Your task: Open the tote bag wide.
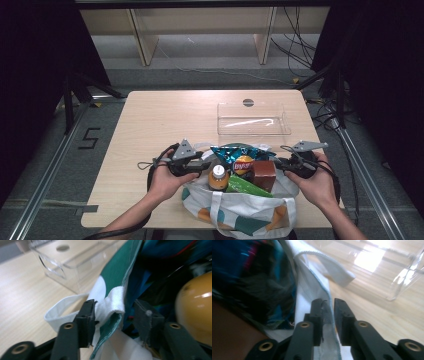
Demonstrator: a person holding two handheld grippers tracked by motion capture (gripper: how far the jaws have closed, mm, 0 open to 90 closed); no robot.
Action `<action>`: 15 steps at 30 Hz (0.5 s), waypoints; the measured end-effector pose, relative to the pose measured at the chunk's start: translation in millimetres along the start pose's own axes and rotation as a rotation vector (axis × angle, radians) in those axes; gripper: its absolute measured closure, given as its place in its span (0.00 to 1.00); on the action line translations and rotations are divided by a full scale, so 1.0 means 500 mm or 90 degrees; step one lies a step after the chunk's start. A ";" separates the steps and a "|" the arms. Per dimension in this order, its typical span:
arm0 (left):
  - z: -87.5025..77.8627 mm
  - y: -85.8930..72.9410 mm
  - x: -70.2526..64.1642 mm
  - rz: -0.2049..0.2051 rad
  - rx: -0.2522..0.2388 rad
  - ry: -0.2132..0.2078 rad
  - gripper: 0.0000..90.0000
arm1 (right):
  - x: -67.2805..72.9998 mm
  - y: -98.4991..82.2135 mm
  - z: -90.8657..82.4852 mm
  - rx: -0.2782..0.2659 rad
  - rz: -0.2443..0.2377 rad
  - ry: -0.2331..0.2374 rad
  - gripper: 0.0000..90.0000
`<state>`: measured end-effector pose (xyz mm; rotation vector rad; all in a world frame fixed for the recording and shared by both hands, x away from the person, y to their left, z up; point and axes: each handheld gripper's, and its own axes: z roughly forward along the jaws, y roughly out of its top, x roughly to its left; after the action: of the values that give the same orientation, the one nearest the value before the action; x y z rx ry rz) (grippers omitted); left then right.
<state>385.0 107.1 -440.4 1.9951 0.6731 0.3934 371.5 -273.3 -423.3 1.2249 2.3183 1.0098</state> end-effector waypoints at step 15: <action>-0.114 0.027 -0.133 0.038 -0.078 -0.197 0.72 | -0.008 0.015 -0.060 -0.065 0.014 -0.023 0.78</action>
<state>305.8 101.2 -400.9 1.9081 0.3876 0.1512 360.8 -286.6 -397.0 1.2205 2.2023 1.0905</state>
